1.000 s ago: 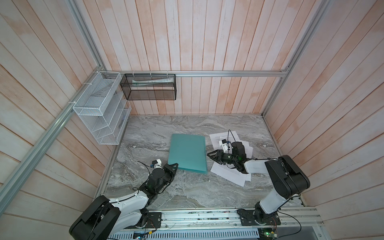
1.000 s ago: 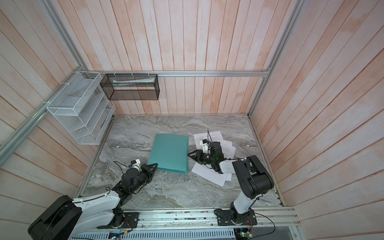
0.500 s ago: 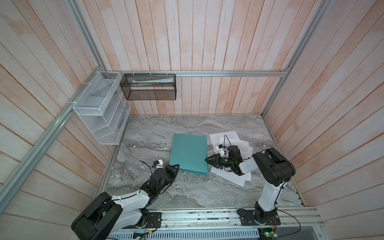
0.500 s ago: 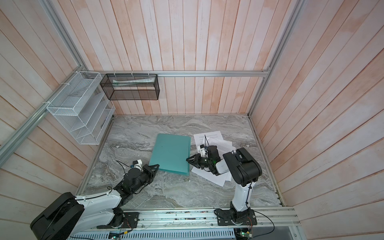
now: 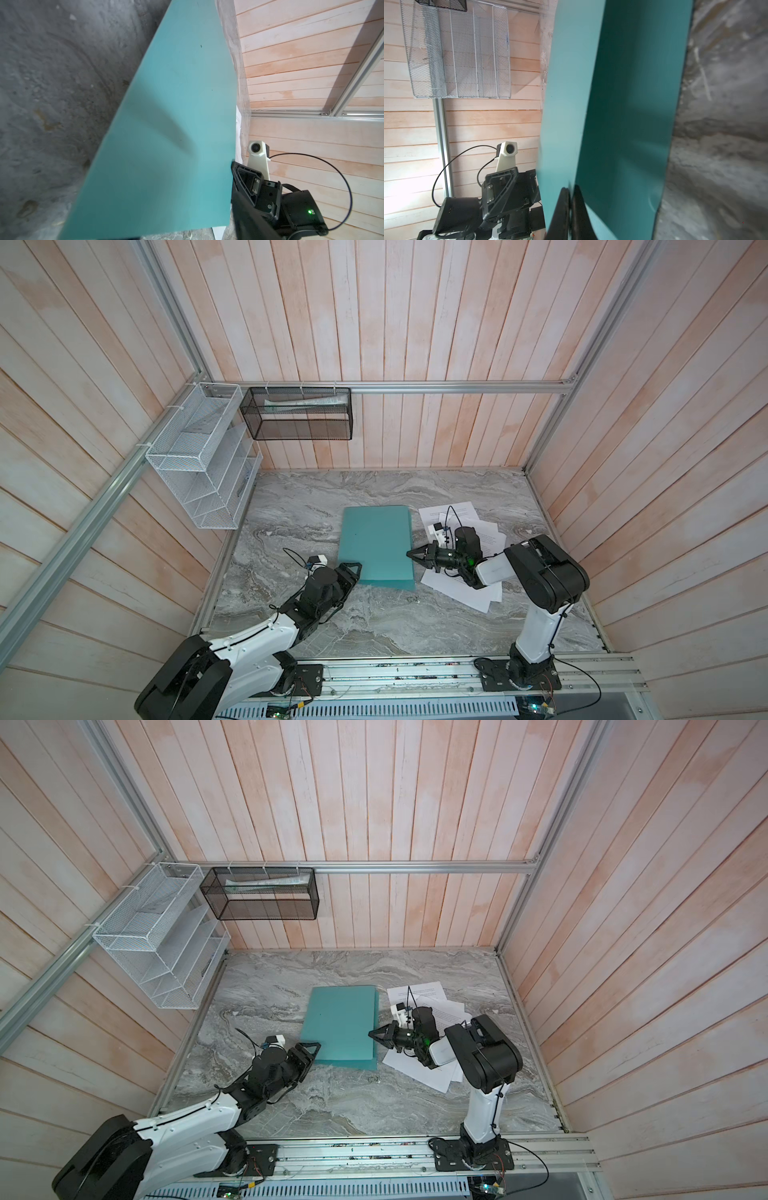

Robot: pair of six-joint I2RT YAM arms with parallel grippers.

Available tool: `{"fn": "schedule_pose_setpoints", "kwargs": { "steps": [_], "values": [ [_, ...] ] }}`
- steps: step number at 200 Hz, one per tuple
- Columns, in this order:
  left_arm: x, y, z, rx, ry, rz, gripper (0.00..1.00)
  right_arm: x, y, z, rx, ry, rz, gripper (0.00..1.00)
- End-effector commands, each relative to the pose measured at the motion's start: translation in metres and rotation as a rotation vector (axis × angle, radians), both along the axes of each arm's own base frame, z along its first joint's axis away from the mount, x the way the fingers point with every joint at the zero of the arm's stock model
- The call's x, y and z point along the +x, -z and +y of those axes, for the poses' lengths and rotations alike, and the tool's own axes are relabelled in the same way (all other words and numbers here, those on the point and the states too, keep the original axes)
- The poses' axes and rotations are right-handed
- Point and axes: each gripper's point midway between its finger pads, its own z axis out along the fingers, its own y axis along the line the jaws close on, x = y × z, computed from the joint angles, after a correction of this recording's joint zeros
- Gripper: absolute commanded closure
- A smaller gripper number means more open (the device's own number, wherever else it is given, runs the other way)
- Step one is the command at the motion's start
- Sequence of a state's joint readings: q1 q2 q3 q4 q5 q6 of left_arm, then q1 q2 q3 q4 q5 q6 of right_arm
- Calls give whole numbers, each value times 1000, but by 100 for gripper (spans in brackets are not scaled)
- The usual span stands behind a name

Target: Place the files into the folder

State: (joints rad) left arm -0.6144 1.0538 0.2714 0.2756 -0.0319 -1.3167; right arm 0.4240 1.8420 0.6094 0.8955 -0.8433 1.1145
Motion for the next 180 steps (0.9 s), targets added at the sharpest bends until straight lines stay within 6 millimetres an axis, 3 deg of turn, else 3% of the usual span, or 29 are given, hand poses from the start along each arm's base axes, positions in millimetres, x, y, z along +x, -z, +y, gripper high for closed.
{"fn": "schedule_pose_setpoints", "kwargs": {
  "steps": [1,65,99,180],
  "values": [
    [-8,7,10,208,70,18,0,2,-23,8,7,-16,-39,100],
    [-12,-33,1,917,163,-95,0,4,-44,25,-37,-11,-37,100],
    [-20,-55,-36,1108,255,-237,0,6,-55,32,-42,-10,-48,100],
    [-20,-41,-87,1396,348,-287,0,-1,-74,43,-19,-22,-54,100]
  ]
}}
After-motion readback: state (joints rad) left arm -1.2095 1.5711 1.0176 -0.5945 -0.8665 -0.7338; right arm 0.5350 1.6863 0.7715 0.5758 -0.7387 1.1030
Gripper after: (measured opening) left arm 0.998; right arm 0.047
